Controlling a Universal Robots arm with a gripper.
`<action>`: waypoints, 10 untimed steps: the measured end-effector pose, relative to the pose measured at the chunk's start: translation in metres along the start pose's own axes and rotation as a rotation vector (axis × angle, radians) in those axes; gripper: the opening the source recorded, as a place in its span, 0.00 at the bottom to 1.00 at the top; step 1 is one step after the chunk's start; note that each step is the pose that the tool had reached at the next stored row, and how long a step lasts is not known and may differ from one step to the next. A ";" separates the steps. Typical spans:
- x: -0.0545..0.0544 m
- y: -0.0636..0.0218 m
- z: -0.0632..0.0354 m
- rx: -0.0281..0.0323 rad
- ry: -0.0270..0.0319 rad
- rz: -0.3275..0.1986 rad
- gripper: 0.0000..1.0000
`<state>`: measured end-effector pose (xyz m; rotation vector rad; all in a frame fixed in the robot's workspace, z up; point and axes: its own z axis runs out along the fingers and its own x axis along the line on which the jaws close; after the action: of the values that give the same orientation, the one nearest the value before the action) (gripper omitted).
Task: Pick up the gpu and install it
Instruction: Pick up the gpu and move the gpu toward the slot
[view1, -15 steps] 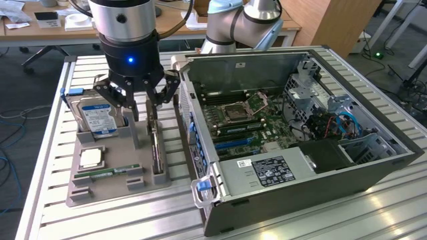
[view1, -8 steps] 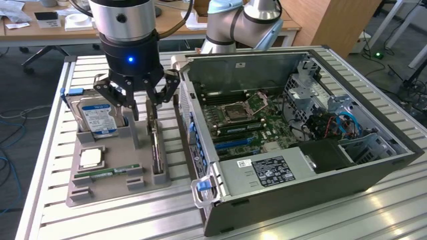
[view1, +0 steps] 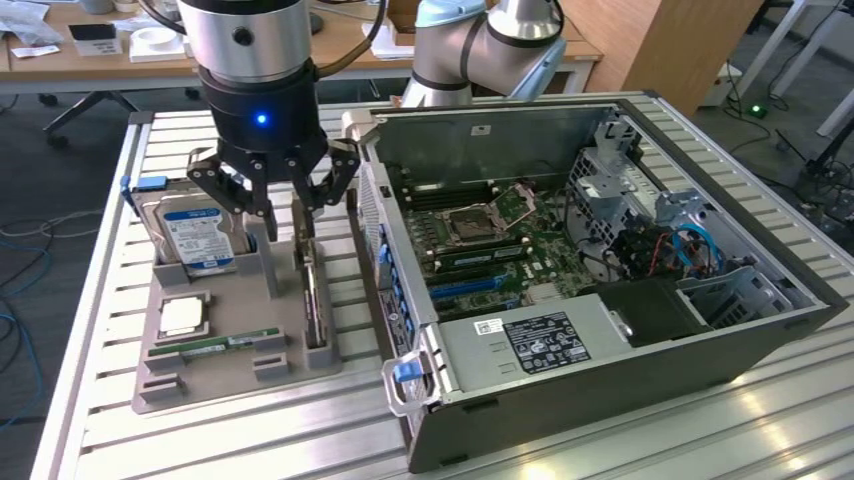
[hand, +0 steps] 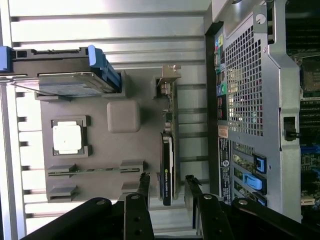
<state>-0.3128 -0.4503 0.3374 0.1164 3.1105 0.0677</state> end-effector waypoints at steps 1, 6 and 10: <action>0.000 0.0000 0.0005 -0.0001 -0.0001 0.000 0.42; 0.000 -0.0002 0.0035 0.0000 0.0000 0.000 0.42; 0.000 -0.0003 0.0055 0.0002 0.0001 0.000 0.42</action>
<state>-0.3128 -0.4504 0.3319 0.1164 3.1106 0.0675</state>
